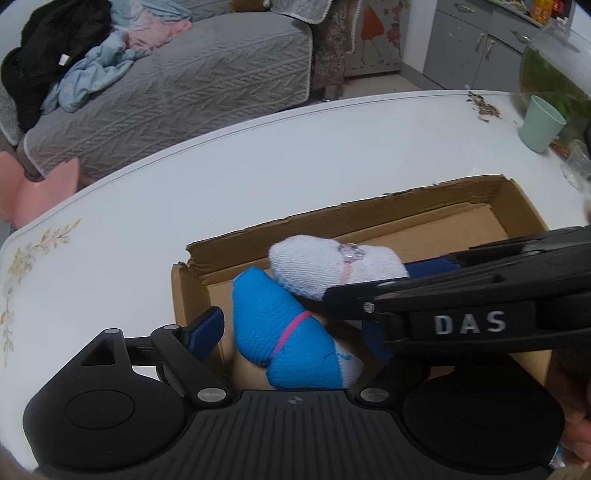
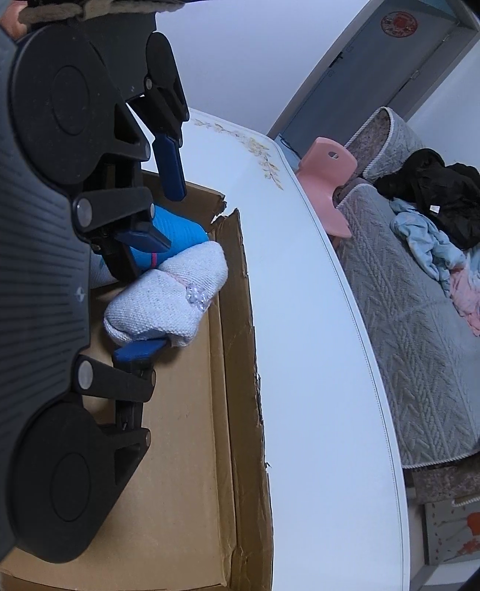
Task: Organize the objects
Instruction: 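Carry both socks into the box and open both tools to release them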
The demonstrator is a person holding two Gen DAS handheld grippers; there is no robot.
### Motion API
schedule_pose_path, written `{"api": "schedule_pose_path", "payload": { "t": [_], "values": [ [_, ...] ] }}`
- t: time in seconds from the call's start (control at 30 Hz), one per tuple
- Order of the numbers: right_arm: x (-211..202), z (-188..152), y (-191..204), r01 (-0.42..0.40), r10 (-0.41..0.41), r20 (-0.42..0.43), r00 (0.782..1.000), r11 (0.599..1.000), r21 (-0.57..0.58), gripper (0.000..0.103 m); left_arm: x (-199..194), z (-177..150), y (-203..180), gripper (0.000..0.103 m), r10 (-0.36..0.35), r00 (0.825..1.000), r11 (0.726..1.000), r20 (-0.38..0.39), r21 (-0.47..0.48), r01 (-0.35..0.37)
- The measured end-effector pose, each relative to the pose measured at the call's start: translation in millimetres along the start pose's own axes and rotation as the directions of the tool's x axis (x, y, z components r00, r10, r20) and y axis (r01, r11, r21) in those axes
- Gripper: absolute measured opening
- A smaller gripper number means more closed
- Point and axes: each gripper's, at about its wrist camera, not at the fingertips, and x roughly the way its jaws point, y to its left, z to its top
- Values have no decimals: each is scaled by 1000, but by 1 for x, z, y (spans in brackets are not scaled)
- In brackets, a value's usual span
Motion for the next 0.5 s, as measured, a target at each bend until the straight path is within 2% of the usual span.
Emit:
{"api": "schedule_pose_path", "payload": {
  "t": [0.23, 0.4, 0.5],
  "values": [
    [-8, 3, 7, 29, -28, 28, 999, 999, -37, 54, -20, -4, -1, 88, -9, 1000, 1000, -3, 8, 9],
    [-26, 6, 9, 31, -29, 53, 998, 998, -48, 55, -49, -13, -2, 90, 0, 1000, 1000, -9, 10, 0],
    [-42, 5, 13, 36, -30, 78, 997, 996, -81, 64, -71, -23, -3, 95, 5, 1000, 1000, -11, 5, -5]
  ]
}}
